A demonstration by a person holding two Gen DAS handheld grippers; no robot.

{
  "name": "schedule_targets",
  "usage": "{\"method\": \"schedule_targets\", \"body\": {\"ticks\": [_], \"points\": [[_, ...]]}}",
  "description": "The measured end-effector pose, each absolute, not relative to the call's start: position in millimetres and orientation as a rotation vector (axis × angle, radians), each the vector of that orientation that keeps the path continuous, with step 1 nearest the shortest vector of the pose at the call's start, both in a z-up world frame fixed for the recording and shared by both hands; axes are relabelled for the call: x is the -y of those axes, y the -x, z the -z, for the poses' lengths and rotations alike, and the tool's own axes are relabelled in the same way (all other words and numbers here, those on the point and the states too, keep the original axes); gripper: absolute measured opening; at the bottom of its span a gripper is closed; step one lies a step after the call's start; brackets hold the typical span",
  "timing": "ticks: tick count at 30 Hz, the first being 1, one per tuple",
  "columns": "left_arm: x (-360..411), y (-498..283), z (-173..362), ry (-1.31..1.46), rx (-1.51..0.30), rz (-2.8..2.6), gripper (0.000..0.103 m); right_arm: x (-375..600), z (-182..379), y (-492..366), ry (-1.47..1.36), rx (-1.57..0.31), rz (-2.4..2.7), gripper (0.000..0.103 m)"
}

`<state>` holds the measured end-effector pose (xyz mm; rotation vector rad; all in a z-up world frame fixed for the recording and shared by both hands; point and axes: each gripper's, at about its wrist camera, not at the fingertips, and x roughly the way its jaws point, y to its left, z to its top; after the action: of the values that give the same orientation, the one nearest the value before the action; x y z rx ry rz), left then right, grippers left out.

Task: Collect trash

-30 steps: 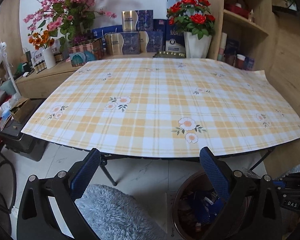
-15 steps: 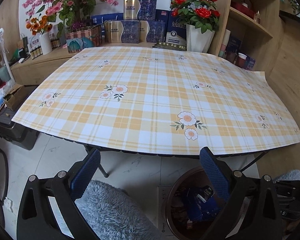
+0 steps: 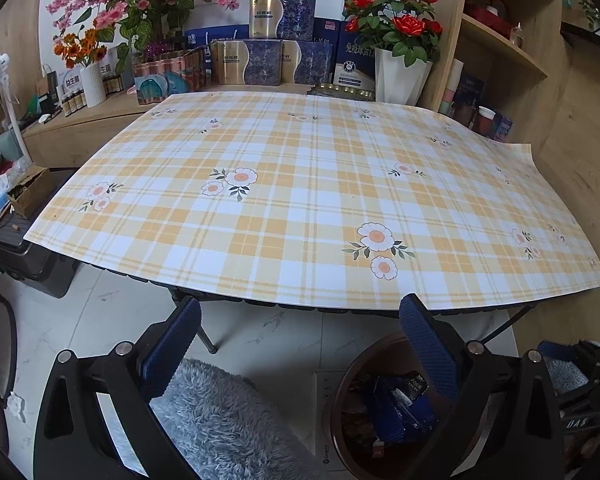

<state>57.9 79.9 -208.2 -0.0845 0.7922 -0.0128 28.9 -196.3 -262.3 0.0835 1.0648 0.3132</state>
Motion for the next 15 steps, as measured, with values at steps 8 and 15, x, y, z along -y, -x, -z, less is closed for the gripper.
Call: {"method": "schedule_targets", "body": {"ticks": [8, 15], "points": [[-70, -54, 175, 0.022, -0.73, 0.039, 0.097, 223, 195, -43, -0.101, -0.905, -0.217, 0.097], [-59, -61, 85, 0.032, -0.544, 0.042, 0.097, 248, 115, -53, -0.076, -0.781, -0.132, 0.097]]}}
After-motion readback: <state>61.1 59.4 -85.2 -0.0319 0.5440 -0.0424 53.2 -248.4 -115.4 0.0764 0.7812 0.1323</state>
